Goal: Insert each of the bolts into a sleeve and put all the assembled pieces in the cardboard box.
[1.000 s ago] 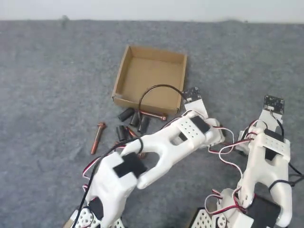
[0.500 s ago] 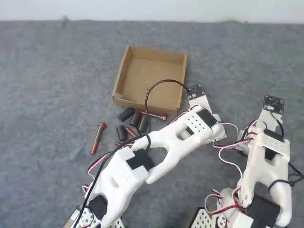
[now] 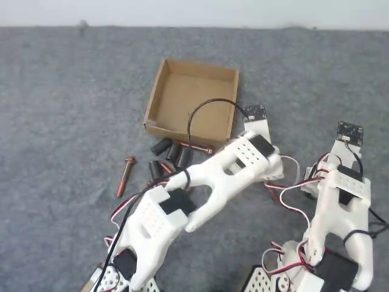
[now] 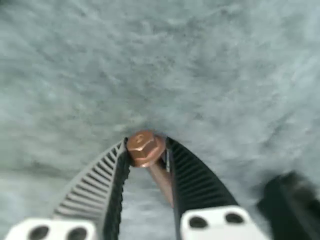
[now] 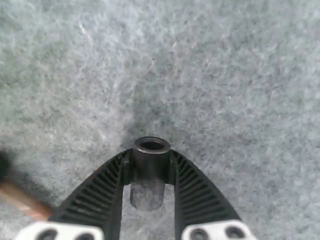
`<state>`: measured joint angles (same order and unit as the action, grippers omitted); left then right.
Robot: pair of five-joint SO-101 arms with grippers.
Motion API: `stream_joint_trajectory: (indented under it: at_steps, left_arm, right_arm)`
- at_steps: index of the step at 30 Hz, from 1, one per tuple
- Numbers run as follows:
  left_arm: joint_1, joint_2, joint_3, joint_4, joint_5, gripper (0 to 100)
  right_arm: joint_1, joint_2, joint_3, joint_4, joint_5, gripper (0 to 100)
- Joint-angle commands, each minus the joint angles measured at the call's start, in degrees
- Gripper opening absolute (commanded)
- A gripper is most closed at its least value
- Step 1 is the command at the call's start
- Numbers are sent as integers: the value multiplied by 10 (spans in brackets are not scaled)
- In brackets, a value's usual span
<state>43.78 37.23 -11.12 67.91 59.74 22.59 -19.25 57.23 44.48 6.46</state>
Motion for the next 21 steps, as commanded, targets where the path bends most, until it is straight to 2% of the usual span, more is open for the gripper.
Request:
stream_joint_trajectory:
  at_steps: [1, 7, 15, 21]
  left_arm:
    - [-47, -62, -11, 34, -109, 11]
    - [-120, -71, -10, 61, -220, 11]
    - [-118, -70, -9, 101, -407, 12]
    - [-118, -69, 10, 103, -436, 13]
  right_arm:
    - [-9, -1, -30, -7, 13, 6]
    - [-9, 0, -30, -8, 13, 6]
    - [-9, 1, -30, -8, 13, 6]
    - [-9, 1, -29, -7, 13, 6]
